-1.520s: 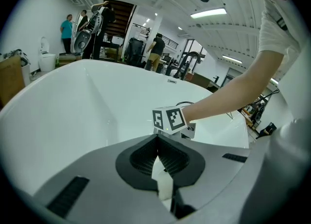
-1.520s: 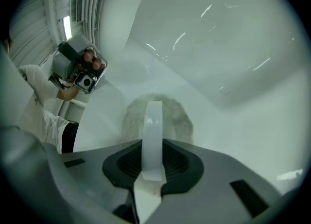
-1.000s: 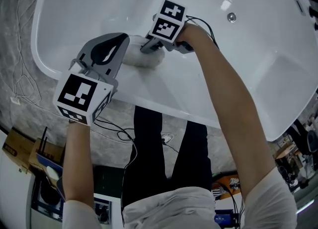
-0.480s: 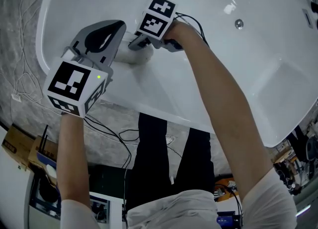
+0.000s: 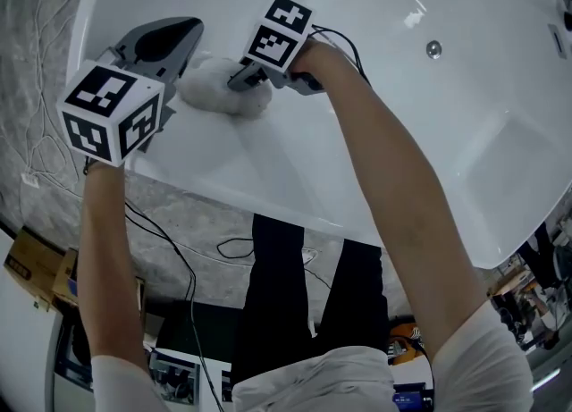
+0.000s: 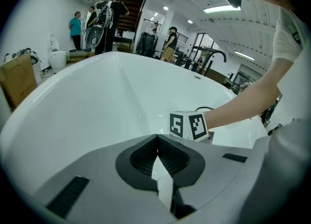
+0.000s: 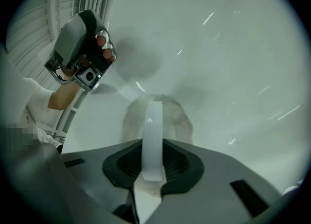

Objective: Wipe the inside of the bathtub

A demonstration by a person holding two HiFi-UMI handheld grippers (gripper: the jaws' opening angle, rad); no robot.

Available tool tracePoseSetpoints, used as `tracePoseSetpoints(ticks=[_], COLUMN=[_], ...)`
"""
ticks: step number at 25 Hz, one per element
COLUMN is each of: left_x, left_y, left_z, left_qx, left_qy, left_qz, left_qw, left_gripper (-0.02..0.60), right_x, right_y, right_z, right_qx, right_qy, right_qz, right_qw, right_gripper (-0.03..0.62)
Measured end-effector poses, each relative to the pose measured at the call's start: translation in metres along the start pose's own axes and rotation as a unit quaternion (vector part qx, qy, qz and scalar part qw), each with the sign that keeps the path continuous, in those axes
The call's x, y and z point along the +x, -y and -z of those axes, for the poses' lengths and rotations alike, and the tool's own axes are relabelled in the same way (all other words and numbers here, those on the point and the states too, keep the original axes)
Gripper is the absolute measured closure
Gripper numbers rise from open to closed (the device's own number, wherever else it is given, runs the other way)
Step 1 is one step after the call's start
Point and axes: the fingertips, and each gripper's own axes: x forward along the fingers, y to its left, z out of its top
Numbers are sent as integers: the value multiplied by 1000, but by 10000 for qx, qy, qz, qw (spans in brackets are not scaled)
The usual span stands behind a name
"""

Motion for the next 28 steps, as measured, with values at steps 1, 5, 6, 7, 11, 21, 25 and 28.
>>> tracePoseSetpoints(ticks=[1,5,6,7,11,21,25,28], left_x=[3,13,14,15,25,49,70,81], left_y=[-2,-9,-9,-9,-12,-20,10,35], left_z=[3,8,10,12,24,38,37,34], left_qx=[-2,8,24,39,56,28,22,135], left_qy=[-45,-165,-190,-214,-347,-517,-563,-652], left_qz=[18,79,91,103,155,265,338,415], left_qw=[10000,9998,9998,9997,9993,9983,9978,9969], left_gripper=[569,569,569,569,569,569,569,569], right_x=[1,2,3,4,6,7,-10,-22], right_y=[2,13,15,17,30,66,71,69], right_z=[0,-3,-3,-2,1,9,47,74], right_qx=[6,73,104,130,209,259,403,445], right_qy=[11,94,132,170,303,260,393,443], right_qz=[4,74,91,103,38,101,86,79], right_qw=[10000,9999,9998,9997,9993,9993,9984,9980], right_gripper=[500,500,500,500,500,500,500,500])
